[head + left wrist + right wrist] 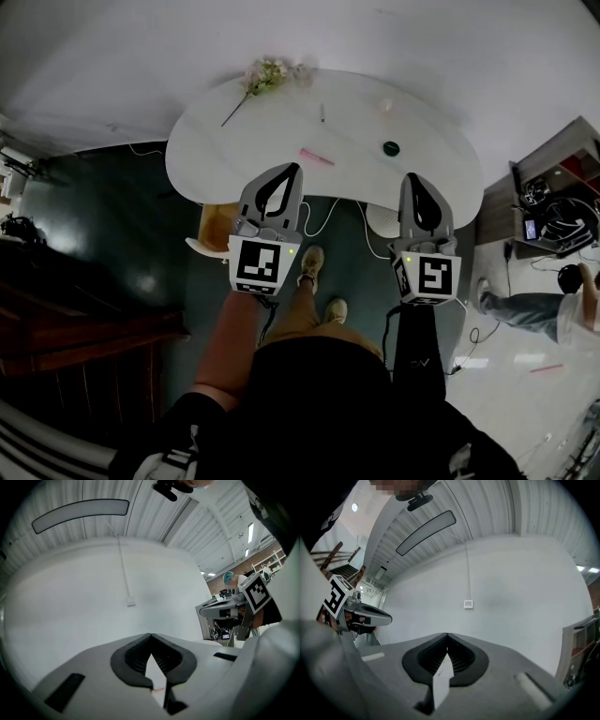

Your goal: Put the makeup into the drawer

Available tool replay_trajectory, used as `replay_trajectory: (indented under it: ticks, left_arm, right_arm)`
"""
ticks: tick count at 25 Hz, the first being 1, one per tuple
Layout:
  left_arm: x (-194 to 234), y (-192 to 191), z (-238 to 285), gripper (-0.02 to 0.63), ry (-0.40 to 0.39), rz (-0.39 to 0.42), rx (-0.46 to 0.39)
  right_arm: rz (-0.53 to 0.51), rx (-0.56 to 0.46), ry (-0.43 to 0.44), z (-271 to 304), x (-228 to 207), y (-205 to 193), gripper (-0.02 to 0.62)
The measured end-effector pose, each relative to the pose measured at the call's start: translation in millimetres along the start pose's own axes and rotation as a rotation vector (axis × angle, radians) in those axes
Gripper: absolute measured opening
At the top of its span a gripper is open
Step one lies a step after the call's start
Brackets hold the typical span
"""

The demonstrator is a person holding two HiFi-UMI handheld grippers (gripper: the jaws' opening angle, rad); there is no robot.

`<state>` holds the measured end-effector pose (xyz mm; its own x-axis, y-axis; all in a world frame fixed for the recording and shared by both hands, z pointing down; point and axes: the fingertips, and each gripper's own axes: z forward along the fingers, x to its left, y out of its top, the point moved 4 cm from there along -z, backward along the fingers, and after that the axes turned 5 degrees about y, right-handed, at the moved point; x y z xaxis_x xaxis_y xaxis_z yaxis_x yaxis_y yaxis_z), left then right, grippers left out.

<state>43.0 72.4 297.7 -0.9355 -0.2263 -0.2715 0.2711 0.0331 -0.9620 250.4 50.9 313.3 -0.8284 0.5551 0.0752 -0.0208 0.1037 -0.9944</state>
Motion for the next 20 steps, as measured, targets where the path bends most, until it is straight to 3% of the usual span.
replay_trajectory:
  ticks: [8, 20]
  left_arm:
    - [37.7, -11.5, 61.2, 0.008, -0.036, -0.018, -0.024]
    - [91.6, -24.4, 174.2, 0.008, -0.166, 0.001, -0.054]
  right_arm:
    - [-0.045, 0.032, -0.023, 58.5, -10.0, -5.2, 0.003]
    - [-0.086, 0.012, -0.113, 169.1, -36.7, -5.2, 0.004]
